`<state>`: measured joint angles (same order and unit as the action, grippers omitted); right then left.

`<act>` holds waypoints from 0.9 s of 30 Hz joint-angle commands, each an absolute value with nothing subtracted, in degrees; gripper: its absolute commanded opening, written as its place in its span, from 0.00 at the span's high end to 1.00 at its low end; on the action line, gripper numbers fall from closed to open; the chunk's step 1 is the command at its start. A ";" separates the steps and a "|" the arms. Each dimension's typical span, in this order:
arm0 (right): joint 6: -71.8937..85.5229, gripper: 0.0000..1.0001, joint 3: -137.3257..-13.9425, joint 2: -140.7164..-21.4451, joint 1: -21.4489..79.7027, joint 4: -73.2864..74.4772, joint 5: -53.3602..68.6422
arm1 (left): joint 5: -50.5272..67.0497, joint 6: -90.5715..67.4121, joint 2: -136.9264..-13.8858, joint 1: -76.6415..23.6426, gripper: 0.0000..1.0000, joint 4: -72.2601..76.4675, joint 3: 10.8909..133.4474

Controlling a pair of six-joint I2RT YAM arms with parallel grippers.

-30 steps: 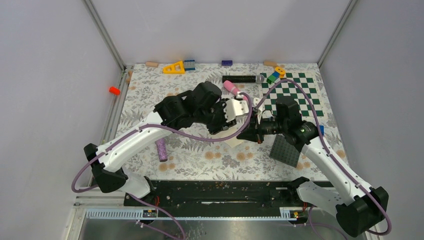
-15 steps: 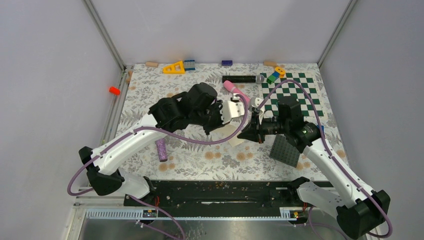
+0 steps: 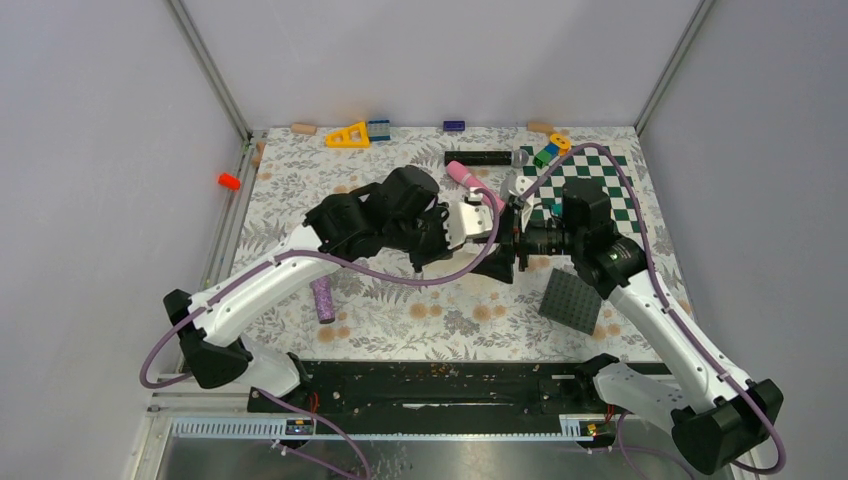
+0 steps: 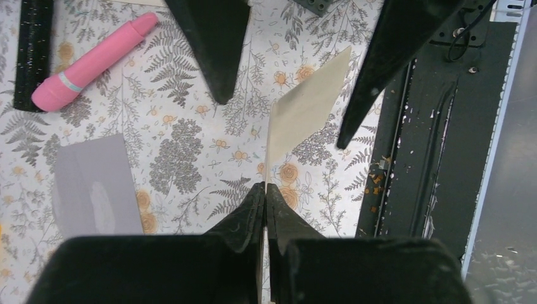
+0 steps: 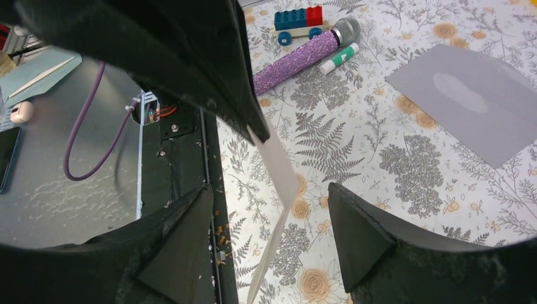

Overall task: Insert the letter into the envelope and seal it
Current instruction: Fold the letter.

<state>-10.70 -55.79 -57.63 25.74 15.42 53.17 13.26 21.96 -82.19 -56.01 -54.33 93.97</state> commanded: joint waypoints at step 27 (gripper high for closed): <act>-18.70 0.80 -55.53 -58.89 28.03 18.32 50.91 | 18.00 20.65 -83.19 -55.21 1.00 -55.05 94.97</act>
<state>-15.90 -56.05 -59.86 27.70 16.75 52.49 16.49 20.93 -83.77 -55.55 -56.07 94.00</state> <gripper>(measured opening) 0.339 0.006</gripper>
